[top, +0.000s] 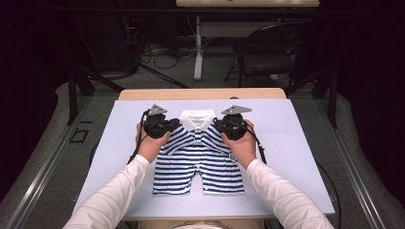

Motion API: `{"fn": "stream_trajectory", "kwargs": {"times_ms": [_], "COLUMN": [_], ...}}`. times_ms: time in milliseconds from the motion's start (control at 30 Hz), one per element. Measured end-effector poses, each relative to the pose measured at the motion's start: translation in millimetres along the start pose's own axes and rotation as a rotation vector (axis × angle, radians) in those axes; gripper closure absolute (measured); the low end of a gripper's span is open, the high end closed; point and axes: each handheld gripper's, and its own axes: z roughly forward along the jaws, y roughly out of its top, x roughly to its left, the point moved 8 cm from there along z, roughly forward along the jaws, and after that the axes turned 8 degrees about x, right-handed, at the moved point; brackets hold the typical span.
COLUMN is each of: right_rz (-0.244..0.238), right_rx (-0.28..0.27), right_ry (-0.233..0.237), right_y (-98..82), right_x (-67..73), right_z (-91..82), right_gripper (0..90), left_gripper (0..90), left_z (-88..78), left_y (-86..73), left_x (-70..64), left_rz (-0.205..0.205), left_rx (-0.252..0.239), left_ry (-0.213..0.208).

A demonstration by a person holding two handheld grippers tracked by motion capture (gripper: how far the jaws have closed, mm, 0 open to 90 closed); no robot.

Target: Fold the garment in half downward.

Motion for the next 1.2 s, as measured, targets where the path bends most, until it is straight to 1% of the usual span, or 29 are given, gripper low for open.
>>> {"fn": "stream_trajectory", "kwargs": {"times_ms": [200, 433, 567, 667, 700, 733, 900, 1200], "right_rz": [-0.009, -0.017, -0.018, -0.028, -0.035, -0.040, -0.032, -0.036], "right_rx": [-0.003, -0.012, -0.012, -0.012, -0.013, -0.017, -0.015, -0.024], "right_ry": [0.011, 0.021, 0.031, 0.036, 0.037, 0.039, 0.056, 0.079], "right_y": [-3.7, -9.2, -13.0, -15.6, -16.5, -17.3, -23.8, -37.3], "right_x": [5.8, 12.4, 16.1, 19.9, 21.2, 22.4, 26.9, 34.4], "right_z": [-1.3, -2.9, -3.3, -4.7, -5.2, -5.5, -8.6, -16.2], "right_gripper": [87.0, 87.0, 87.0, 87.0, 86.9, 86.9, 87.0, 86.9], "left_gripper": [85.3, 85.4, 85.4, 85.4, 85.3, 85.4, 85.4, 85.3], "left_z": [-1.7, -5.1, -5.3, -6.6, -7.1, -7.7, -10.1, -13.3], "left_y": [-4.1, -13.5, -19.4, -23.8, -24.9, -25.9, -30.9, -45.6], "left_x": [-6.6, -15.7, -18.0, -19.1, -19.9, -20.6, -26.8, -32.6], "left_rz": [0.005, 0.014, 0.011, 0.008, 0.004, 0.009, 0.028, 0.027], "left_rx": [-0.007, -0.011, -0.010, -0.009, -0.011, -0.012, -0.014, -0.020], "left_ry": [-0.015, -0.048, -0.056, -0.064, -0.066, -0.065, -0.069, -0.081]}}
